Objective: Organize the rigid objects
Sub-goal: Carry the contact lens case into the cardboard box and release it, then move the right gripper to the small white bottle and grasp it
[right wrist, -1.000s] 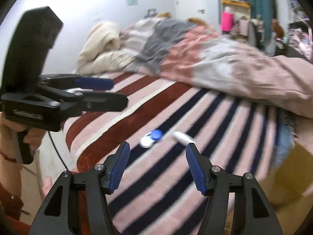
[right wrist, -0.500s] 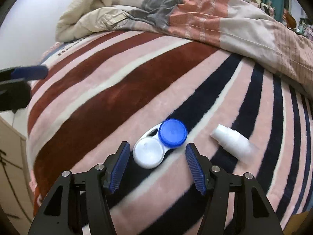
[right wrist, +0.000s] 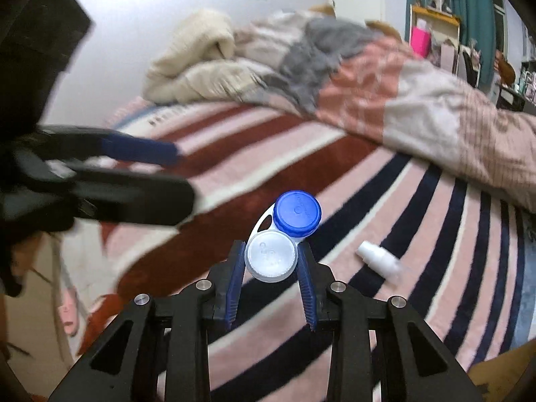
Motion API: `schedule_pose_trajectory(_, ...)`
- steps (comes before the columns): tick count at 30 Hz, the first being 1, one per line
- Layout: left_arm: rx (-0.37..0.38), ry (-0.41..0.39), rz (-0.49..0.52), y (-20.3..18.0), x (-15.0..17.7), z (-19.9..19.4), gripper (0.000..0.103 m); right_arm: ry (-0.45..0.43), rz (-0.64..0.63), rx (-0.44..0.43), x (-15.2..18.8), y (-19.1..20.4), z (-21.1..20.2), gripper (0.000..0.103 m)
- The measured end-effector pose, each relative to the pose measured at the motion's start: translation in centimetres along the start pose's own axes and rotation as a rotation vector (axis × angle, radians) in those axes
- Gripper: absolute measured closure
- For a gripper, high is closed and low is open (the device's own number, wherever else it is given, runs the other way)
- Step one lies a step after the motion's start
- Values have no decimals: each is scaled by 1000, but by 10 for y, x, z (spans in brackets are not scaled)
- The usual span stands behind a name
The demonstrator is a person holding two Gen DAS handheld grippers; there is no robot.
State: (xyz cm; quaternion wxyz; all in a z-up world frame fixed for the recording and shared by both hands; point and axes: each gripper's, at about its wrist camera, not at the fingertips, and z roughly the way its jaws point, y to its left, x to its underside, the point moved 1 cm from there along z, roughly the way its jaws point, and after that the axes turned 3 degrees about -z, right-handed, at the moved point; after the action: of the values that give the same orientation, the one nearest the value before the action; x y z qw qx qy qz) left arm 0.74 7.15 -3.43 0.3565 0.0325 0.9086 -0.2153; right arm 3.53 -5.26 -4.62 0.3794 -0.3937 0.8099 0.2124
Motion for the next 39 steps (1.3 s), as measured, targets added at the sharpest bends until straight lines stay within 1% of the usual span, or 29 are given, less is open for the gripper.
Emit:
schedule_pose_trajectory(1, 28, 5, 15, -14, -3, 0, 47, -22, 0, -2, -1, 1, -14, 77)
schedule_pose_trajectory(2, 43, 8, 26, -22, -6, 0, 55, -47, -1, -4, -1, 0, -30, 77)
schedule_pose_trajectory(3, 62, 10, 44, -35, -10, 1, 59, -59, -3, -4, -1, 0, -38, 77)
schedule_pose_trajectory(5, 89, 10, 78, -58, -17, 4, 62, -97, -4, 4, 1, -5, -63, 77)
schedule_pose_trajectory(8, 127, 18, 134, -95, -27, 14, 71, -153, 16, 23, 8, -20, -99, 77)
schedule_pose_trajectory(9, 135, 21, 149, -106, -31, 18, 74, -163, 23, 34, 11, -25, -106, 77)
schedule_pose_trajectory(12, 179, 42, 185, -140, -42, 37, 78, -197, 60, 80, 22, -50, -135, 77)
schedule_pose_trajectory(14, 200, 63, 211, -164, -49, 53, 81, -204, 91, 110, 31, -67, -152, 77)
schedule_pose_trajectory(18, 262, 137, 253, -209, -55, 92, 81, -190, 151, 194, 53, -101, -177, 77)
schedule_pose_trajectory(22, 287, 213, 307, -246, -53, 126, 81, -138, 223, 258, 78, -131, -194, 77)
schedule_pose_trajectory(25, 294, 257, 332, -261, -49, 144, 81, -86, 255, 305, 92, -147, -200, 77)
schedule_pose_trajectory(27, 290, 281, 343, -268, -46, 153, 81, -61, 267, 318, 98, -153, -201, 77)
schedule_pose_trajectory(28, 282, 282, 346, -269, -45, 155, 81, -47, 272, 324, 101, -155, -201, 77)
schedule_pose_trajectory(29, 264, 283, 350, -269, -44, 157, 76, -35, 272, 331, 105, -158, -203, 76)
schedule_pose_trajectory(30, 252, 282, 352, -269, -44, 157, 67, -18, 271, 351, 107, -160, -201, 73)
schedule_pose_trajectory(31, 240, 272, 352, -266, -45, 154, 61, -10, 273, 368, 108, -160, -200, 71)
schedule_pose_trajectory(32, 239, 257, 350, -264, -46, 151, 51, -7, 275, 377, 108, -160, -199, 65)
schedule_pose_trajectory(33, 239, 232, 343, -260, -48, 144, 44, -5, 275, 379, 108, -159, -200, 62)
schedule_pose_trajectory(36, 217, 173, 310, -241, -54, 123, 38, -8, 265, 370, 106, -155, -201, 61)
schedule_pose_trajectory(39, 179, 119, 282, -216, -59, 99, 35, -18, 238, 360, 94, -143, -196, 61)
